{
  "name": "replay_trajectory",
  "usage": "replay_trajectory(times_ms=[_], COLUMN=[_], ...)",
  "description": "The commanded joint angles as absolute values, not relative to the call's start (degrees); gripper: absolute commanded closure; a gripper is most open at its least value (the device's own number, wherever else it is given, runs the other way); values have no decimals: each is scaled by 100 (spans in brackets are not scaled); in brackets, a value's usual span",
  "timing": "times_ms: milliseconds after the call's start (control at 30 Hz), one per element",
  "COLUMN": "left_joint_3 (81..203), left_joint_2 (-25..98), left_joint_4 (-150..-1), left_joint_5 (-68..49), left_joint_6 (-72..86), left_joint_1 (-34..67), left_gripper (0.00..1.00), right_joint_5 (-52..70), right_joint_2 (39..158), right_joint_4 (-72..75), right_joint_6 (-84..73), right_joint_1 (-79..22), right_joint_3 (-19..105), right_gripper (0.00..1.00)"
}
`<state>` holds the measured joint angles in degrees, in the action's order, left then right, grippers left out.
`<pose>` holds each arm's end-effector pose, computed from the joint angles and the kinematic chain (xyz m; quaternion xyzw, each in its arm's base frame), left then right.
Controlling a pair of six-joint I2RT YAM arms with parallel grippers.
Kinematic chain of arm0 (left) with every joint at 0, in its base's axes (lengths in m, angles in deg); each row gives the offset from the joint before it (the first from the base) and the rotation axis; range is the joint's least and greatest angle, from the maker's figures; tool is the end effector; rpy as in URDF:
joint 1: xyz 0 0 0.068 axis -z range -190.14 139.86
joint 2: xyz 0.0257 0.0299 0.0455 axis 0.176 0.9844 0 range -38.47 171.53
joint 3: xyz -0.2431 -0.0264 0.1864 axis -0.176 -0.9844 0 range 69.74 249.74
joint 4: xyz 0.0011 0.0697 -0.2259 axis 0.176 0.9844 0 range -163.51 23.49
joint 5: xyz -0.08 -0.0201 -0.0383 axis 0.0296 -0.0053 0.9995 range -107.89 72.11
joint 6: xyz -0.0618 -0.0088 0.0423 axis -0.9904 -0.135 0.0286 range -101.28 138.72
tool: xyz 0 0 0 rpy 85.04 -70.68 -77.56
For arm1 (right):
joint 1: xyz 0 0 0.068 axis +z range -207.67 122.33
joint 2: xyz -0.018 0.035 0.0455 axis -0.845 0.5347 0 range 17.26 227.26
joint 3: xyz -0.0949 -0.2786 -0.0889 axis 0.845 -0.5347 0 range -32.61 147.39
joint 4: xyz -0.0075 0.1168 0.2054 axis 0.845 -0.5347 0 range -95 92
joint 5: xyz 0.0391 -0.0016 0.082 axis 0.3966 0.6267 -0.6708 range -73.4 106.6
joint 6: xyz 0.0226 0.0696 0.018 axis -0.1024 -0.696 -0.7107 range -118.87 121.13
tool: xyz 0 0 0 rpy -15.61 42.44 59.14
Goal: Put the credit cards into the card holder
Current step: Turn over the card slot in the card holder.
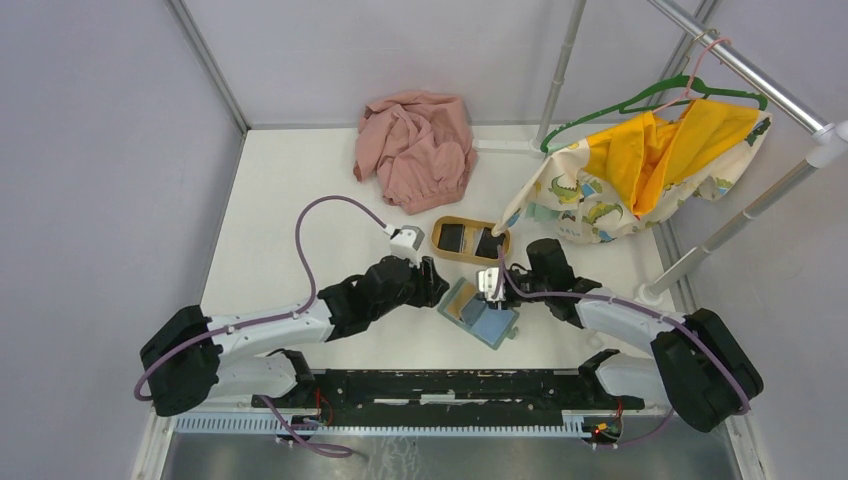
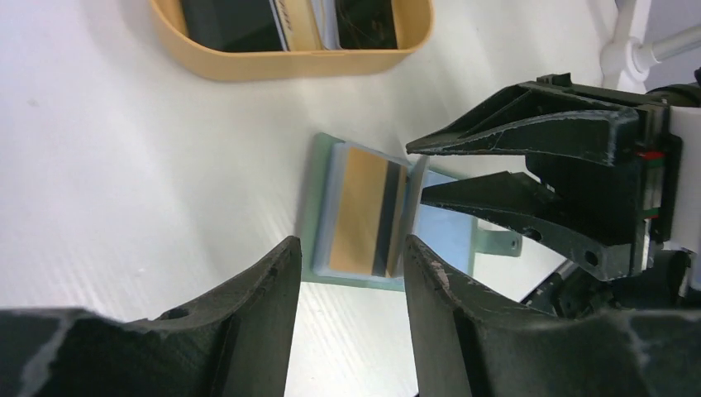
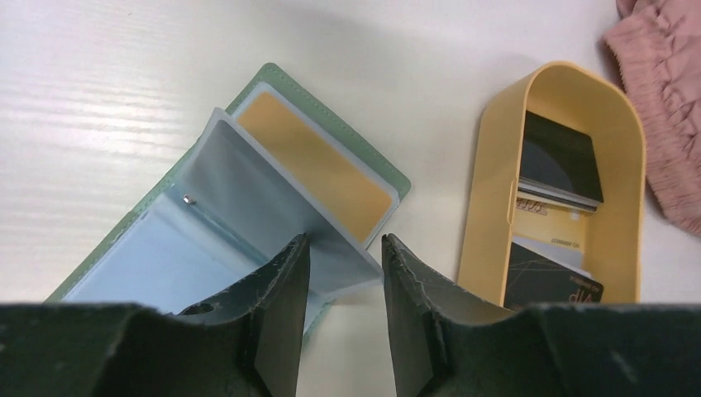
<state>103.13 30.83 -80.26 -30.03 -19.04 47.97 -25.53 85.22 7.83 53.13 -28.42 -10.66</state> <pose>0.1408 -0.2007 0.2481 0.0987 0.8535 -0.3127 0.4050 0.1490 0.1323 0.1979 -0.6660 0.5438 0.2421 0.4496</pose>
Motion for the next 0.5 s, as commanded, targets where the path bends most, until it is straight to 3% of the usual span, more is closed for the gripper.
replay_trajectory(times_ms=[0, 133, 467], left_joint_3=[10130, 10081, 10111], left_joint_2=[2682, 2657, 3297], left_joint_4=[-7879, -7946, -8463], left_joint_5=[-3811, -3892, -3464], left_joint_6=[-1447, -1413, -1126], left_joint_1=[4772, 4770, 4769], left_gripper=[45, 45, 45], right_joint_5=[-1701, -1421, -2378], right_joint_2=[8892, 9036, 8837], right_joint_4=[1536, 1548, 575], right_joint_6=[4026, 3792, 4308], right_joint_1=[-2603, -2485, -2523], right_joint_3=[-791, -693, -282], right_gripper=[56, 54, 45])
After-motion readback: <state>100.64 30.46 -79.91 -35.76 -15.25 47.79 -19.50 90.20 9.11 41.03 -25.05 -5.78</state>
